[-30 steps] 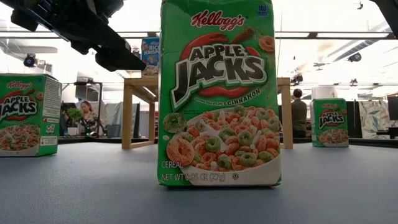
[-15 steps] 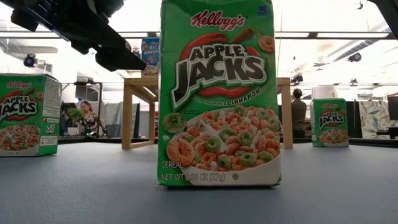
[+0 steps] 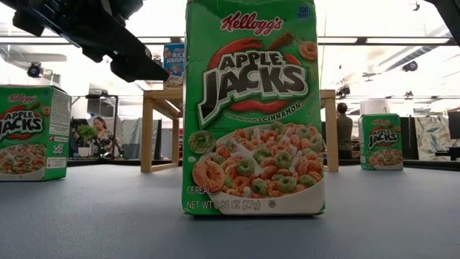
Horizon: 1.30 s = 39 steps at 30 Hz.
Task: Stack cereal on shelf
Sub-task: Put the pink cereal box on the shelf aligned with the other pink cereal boxes
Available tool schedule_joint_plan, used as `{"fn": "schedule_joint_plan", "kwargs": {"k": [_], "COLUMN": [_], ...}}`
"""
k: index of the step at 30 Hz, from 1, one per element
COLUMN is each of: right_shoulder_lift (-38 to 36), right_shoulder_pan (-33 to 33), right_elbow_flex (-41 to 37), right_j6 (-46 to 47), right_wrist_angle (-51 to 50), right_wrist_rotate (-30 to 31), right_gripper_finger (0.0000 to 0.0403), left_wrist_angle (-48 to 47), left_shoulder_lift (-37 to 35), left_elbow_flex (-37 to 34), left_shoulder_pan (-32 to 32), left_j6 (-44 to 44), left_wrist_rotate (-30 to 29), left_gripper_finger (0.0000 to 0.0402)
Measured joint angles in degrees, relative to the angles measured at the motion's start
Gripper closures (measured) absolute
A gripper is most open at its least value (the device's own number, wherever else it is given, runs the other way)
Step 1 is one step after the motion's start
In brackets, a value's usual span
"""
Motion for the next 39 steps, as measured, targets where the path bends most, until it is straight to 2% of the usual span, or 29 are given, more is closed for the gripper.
{"fn": "schedule_joint_plan", "kwargs": {"k": [13, 18, 39], "right_shoulder_lift": [0.00, 0.00, 0.00], "right_shoulder_pan": [-0.11, -0.50, -1.22], "right_elbow_flex": [0.00, 0.00, 0.00], "right_j6": [-0.36, -0.16, -0.11], "right_wrist_angle": [0.39, 0.39, 0.30], "right_wrist_rotate": [-0.51, -2.95, -3.23], "right_gripper_finger": [0.0209, 0.0209, 0.0209], "left_wrist_angle": [0.02, 0.02, 0.04], "left_shoulder_lift": [0.00, 0.00, 0.00], "left_elbow_flex": [0.00, 0.00, 0.00], "left_shoulder_pan": [-0.01, -0.01, 0.01], "left_j6": [0.00, 0.00, -0.02], "left_wrist_rotate": [0.00, 0.00, 0.02], "left_gripper_finger": [0.0048, 0.0048, 0.0048]}}
